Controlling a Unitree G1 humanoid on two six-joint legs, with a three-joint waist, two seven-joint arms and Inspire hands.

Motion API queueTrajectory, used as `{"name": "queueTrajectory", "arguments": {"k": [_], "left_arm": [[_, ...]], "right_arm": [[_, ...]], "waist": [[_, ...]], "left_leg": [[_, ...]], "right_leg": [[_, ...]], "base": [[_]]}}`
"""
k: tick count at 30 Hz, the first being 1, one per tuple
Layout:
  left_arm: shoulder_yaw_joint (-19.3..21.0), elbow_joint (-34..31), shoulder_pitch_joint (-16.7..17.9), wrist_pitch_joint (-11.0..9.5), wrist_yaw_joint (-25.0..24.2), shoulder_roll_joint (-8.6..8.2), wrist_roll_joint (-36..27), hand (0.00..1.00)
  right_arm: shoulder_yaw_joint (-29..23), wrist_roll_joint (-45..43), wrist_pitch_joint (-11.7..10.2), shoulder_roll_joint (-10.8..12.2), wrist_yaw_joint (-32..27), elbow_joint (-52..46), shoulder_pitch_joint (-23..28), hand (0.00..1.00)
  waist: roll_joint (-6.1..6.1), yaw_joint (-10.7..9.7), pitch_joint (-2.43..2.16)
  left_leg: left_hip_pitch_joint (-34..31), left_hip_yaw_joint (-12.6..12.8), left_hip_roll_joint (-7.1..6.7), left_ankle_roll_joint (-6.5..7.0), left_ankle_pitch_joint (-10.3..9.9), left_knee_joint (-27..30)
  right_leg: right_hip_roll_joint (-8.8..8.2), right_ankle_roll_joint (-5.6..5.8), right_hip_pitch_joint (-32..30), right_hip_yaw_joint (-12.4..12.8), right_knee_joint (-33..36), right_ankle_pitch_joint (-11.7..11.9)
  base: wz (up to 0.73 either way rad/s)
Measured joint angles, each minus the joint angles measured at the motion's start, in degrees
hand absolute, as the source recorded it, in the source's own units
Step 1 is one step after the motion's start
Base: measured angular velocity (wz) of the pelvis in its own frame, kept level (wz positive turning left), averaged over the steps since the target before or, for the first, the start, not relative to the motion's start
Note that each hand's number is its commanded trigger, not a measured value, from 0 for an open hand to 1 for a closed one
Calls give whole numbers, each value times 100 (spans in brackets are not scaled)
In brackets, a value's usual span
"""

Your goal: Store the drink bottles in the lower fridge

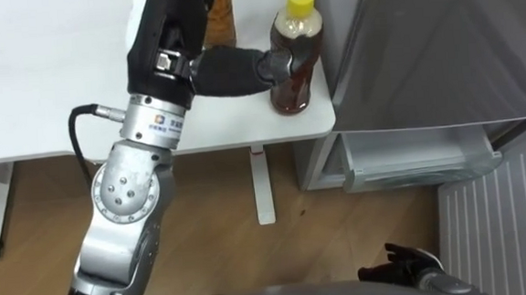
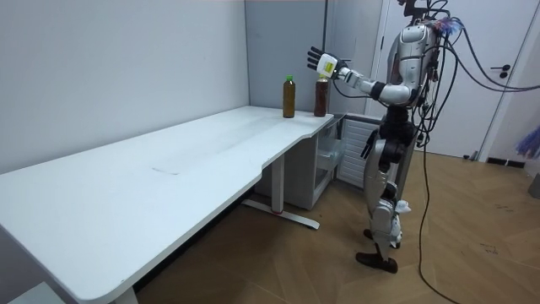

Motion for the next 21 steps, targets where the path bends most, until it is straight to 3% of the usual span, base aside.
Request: {"name": "queueTrajectory", "arguments": {"k": [21], "left_arm": [[-82,410,23,244,-726,3,-17,0]], "right_arm": [[-62,-54,8,-32,77,-14,-1,0]], "waist": [[31,-28,6]], "left_leg": [[-93,16,8,0,2,6]], "right_leg": [[1,0,-99,-1,5,0]], "base": [[0]]}}
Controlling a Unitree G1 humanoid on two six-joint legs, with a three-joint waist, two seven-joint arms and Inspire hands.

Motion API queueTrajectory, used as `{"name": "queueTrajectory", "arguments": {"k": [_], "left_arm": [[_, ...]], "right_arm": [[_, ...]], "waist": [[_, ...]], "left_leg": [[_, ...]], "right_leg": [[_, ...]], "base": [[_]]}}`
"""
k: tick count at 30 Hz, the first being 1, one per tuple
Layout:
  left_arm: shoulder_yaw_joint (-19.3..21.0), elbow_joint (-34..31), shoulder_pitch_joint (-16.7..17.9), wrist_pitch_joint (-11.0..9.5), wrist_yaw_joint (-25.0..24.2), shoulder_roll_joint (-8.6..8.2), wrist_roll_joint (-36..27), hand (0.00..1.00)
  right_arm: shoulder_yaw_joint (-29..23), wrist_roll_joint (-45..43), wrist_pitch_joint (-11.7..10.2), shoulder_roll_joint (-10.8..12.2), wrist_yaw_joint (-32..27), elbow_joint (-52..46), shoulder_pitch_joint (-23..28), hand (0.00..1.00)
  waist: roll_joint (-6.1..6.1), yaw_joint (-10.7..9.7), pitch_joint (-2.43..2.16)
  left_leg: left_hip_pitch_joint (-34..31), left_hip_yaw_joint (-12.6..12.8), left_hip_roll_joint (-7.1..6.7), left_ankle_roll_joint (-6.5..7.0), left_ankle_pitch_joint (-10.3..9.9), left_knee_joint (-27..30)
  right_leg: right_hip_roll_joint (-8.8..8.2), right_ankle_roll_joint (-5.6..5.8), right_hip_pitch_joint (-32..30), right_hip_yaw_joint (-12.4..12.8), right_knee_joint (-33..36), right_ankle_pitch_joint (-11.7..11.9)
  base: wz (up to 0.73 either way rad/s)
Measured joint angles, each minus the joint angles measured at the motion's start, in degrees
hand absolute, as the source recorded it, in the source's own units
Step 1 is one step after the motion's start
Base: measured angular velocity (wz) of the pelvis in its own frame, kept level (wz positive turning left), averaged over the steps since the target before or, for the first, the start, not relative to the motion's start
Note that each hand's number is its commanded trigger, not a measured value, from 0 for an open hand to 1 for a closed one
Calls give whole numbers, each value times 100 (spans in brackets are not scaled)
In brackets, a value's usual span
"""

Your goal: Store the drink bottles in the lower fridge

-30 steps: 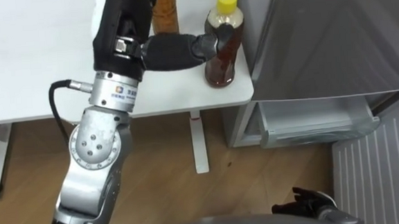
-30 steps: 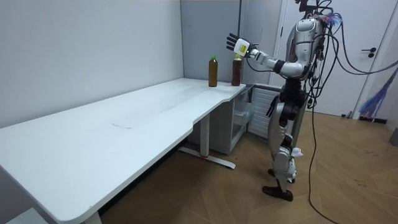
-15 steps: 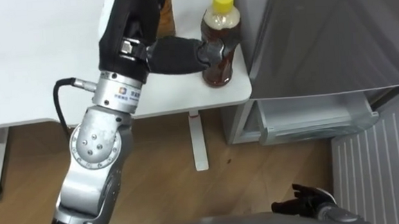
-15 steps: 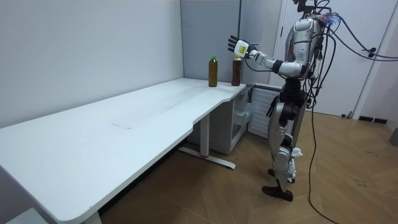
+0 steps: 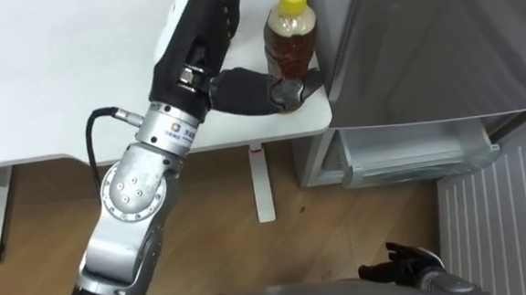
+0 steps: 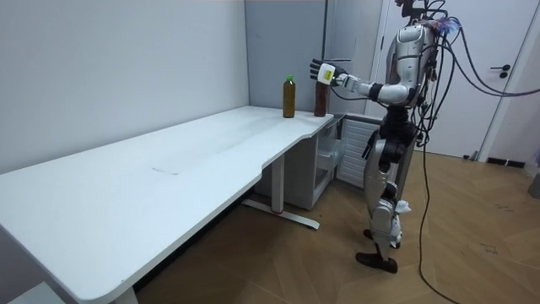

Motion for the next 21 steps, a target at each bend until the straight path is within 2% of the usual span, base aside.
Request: {"name": "queueTrajectory", "arguments": {"k": [7,17,21], "left_arm": [[2,196,12,163,-213,-5,0,0],[4,200,14,163,-274,-10,-100,0],[26,260,30,164,-322,-14,-106,0]], "right_arm": [[6,9,3,7,-25,3,-5,0],[7,5,4,79,-115,-14,-3,0],[7,0,26,87,-132,-61,19,0]], "waist": [[-14,17,4],[-98,15,23],[-113,45,14]], "left_leg": [[-4,61,2,0,0,-27],[-9,76,5,-1,1,-21],[-6,128,5,-1,1,-18]], "right_leg": [[2,0,-34,3,-2,0],[2,0,-46,12,2,0],[5,0,-59,58,9,0]], "base": [[-2],[0],[-5]]}}
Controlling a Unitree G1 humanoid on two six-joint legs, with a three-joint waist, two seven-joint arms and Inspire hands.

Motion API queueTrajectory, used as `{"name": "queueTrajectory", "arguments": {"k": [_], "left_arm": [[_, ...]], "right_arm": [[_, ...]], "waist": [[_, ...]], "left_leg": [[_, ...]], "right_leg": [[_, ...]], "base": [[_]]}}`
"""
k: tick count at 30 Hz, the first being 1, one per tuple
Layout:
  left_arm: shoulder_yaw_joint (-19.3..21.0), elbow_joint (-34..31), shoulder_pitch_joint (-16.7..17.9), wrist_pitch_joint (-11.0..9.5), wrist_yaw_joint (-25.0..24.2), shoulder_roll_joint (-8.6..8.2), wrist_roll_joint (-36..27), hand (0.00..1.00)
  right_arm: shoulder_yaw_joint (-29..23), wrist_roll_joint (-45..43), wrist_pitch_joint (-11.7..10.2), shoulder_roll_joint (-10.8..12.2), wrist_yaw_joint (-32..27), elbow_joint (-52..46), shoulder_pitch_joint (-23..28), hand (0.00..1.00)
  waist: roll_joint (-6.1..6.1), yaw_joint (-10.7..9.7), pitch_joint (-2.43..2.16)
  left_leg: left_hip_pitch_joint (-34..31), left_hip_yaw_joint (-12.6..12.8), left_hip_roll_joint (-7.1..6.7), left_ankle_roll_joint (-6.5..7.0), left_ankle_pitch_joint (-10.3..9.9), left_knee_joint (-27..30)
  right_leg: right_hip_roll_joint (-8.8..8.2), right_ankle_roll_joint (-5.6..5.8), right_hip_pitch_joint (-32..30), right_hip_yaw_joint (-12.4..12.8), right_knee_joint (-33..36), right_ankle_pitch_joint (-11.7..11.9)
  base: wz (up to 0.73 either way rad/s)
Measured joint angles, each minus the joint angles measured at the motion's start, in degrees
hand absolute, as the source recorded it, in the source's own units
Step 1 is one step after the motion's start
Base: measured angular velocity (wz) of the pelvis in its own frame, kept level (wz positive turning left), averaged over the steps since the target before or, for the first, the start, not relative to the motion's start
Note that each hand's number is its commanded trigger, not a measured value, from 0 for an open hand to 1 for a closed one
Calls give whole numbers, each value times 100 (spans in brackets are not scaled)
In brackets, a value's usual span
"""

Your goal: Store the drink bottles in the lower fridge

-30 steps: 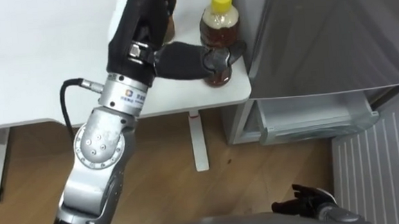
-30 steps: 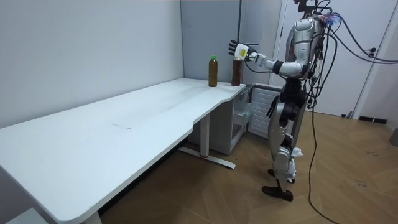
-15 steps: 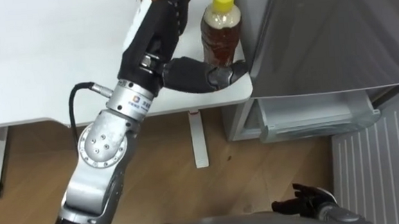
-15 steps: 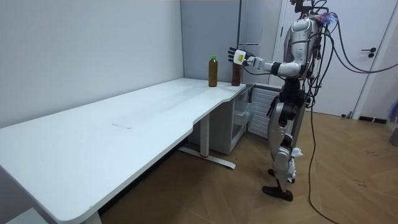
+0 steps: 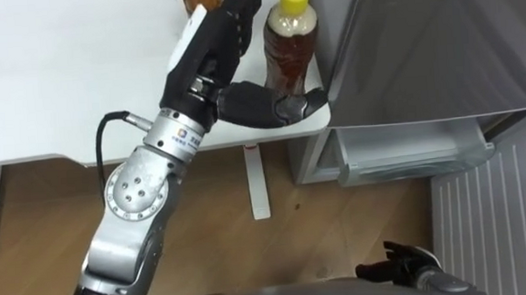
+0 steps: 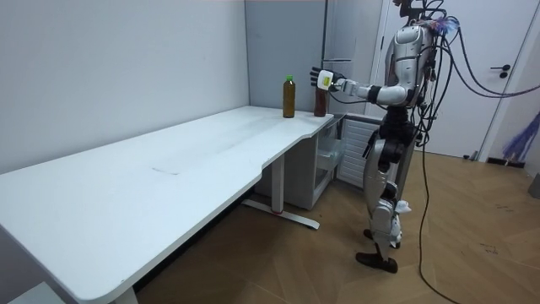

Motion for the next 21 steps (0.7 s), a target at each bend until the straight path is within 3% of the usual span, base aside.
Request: {"name": "queueTrajectory", "arguments": {"k": [7,10,15,21], "left_arm": [[7,388,9,140,-28,-17,-226,0],[7,471,9,293,-51,-16,-227,0],[8,471,9,325,-54,-15,-240,0],[74,472,9,413,-50,16,-770,0]], "right_arm": [[-8,-183,66,-8,9,-138,37,0],[-10,-231,128,-8,8,-156,25,0],[-14,-233,175,-8,-5,-159,26,0],[-19,-227,175,-6,-2,-159,24,0]], "waist": [[32,-8,-47],[35,-26,-49],[35,-34,-49],[25,-43,-33]], "left_leg": [[34,15,0,0,0,6],[63,14,1,0,0,4],[61,14,2,0,0,7],[77,18,40,0,0,8]], "right_leg": [[0,-1,-6,12,0,1],[3,-1,18,13,-1,1],[1,-2,14,18,11,1],[2,-2,15,47,25,1]], "base": [[-1],[0],[0],[0]]}}
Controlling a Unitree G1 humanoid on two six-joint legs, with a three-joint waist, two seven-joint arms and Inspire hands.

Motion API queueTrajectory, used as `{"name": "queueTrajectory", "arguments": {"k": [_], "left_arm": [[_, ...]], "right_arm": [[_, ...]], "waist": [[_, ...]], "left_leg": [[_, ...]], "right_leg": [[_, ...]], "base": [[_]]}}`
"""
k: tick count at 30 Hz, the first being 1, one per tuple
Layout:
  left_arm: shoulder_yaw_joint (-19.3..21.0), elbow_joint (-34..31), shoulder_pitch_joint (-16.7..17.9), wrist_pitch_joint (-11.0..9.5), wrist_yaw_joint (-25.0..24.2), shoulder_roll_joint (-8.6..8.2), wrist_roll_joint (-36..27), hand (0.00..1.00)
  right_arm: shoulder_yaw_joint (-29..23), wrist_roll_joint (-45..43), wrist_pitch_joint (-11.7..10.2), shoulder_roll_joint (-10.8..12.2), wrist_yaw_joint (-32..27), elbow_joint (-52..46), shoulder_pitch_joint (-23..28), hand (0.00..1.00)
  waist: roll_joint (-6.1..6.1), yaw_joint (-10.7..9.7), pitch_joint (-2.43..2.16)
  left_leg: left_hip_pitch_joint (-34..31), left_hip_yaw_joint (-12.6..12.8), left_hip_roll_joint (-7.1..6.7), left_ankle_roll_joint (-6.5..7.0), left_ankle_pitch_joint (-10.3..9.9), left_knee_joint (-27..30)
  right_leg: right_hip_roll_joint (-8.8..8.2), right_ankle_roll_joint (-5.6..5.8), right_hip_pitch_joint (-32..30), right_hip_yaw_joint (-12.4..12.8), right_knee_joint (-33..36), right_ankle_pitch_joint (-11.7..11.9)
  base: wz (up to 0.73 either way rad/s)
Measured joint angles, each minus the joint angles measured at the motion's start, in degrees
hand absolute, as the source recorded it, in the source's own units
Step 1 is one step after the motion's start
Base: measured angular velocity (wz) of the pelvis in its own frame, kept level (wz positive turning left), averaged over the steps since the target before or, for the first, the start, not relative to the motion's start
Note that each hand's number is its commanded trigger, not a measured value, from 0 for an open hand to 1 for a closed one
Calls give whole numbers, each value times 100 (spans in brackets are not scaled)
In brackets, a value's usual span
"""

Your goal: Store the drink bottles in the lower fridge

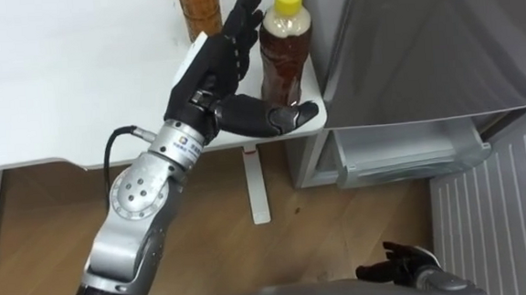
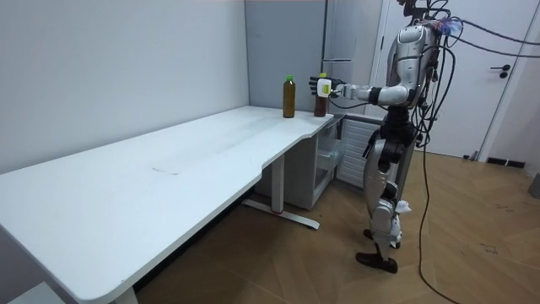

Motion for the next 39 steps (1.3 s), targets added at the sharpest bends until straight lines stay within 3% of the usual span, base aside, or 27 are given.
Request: {"name": "queueTrajectory", "arguments": {"k": [6,12,21,33,39], "left_arm": [[137,1,-36,10,17,1,-136,0],[150,1,-45,10,18,0,-133,0],[154,176,-351,33,42,1,-127,0],[159,721,-730,49,64,-9,-124,0],[199,926,-887,84,127,-15,-116,0]], "right_arm": [[-2,-1,2,18,-3,0,-42,0],[-23,2,0,18,-7,-2,-49,0],[-53,16,-1,-8,-14,2,-46,0],[-49,65,11,10,2,7,-45,0],[-49,65,138,6,-12,1,-67,0]], "waist": [[-25,-5,41],[-8,-19,44],[97,-55,47],[73,-164,64],[74,-161,64]], "left_leg": [[-39,62,19,0,0,-1],[-69,67,20,0,0,6],[-11,67,22,-1,0,-18],[75,154,35,-2,0,-41],[74,209,41,-2,0,-40]], "right_leg": [[13,-6,-20,34,15,4],[14,-8,-44,39,11,5],[19,-9,11,96,-23,6],[30,-16,56,191,-17,10],[33,-17,36,212,-8,11]], "base": [[-1],[0],[-1],[-3],[-2]]}}
